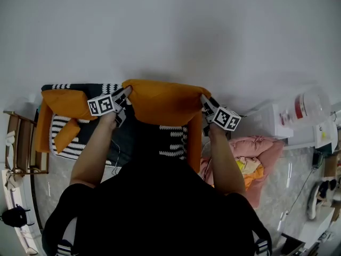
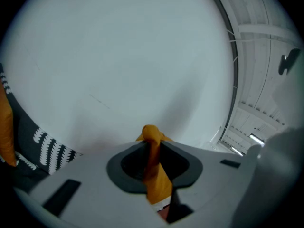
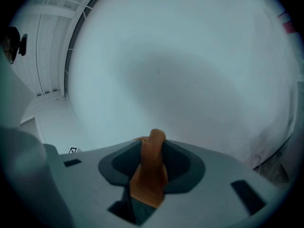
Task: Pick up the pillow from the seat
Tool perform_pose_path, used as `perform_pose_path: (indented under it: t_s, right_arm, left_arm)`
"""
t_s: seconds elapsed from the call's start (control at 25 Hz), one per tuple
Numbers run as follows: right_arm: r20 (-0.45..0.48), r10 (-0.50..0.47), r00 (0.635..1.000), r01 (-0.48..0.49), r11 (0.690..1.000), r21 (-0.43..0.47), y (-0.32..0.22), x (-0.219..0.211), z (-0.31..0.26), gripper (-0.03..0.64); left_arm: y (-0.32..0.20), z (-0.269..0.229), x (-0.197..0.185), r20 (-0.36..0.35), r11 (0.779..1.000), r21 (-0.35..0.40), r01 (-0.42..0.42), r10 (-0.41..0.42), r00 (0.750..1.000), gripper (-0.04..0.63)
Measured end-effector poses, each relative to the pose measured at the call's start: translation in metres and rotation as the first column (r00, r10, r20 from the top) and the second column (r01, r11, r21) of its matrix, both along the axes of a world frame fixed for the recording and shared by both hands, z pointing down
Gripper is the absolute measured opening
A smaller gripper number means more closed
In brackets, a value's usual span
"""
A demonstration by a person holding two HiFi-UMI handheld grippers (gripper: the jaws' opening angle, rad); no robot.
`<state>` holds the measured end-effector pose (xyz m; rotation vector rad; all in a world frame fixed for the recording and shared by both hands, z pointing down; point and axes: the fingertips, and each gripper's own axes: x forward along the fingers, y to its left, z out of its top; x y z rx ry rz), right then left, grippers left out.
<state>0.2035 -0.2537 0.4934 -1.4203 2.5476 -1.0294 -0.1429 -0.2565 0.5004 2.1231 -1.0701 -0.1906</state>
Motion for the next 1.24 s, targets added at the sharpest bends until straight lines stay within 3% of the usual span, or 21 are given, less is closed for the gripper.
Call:
perform_pose_path:
  t_s: [0.56,1.24]
  right_arm:
    - [-0.014,-0.007,1.0,0.008,0.997,0.078,0.011,0.011,-0.045,0.13]
    - [-0.023,-0.015,1.0,0.018,0.995,0.101,0.017,0.011,-0.061,0.124]
  left_arm:
    - [0.007,-0.045,0.009,-0.004,0.997,0.074,-0.022,0.023,1.0,0.073]
    - [0.011,-0.058,0.012,-0.001,0.994,0.103,-0.037,0.038,0.999,0.071]
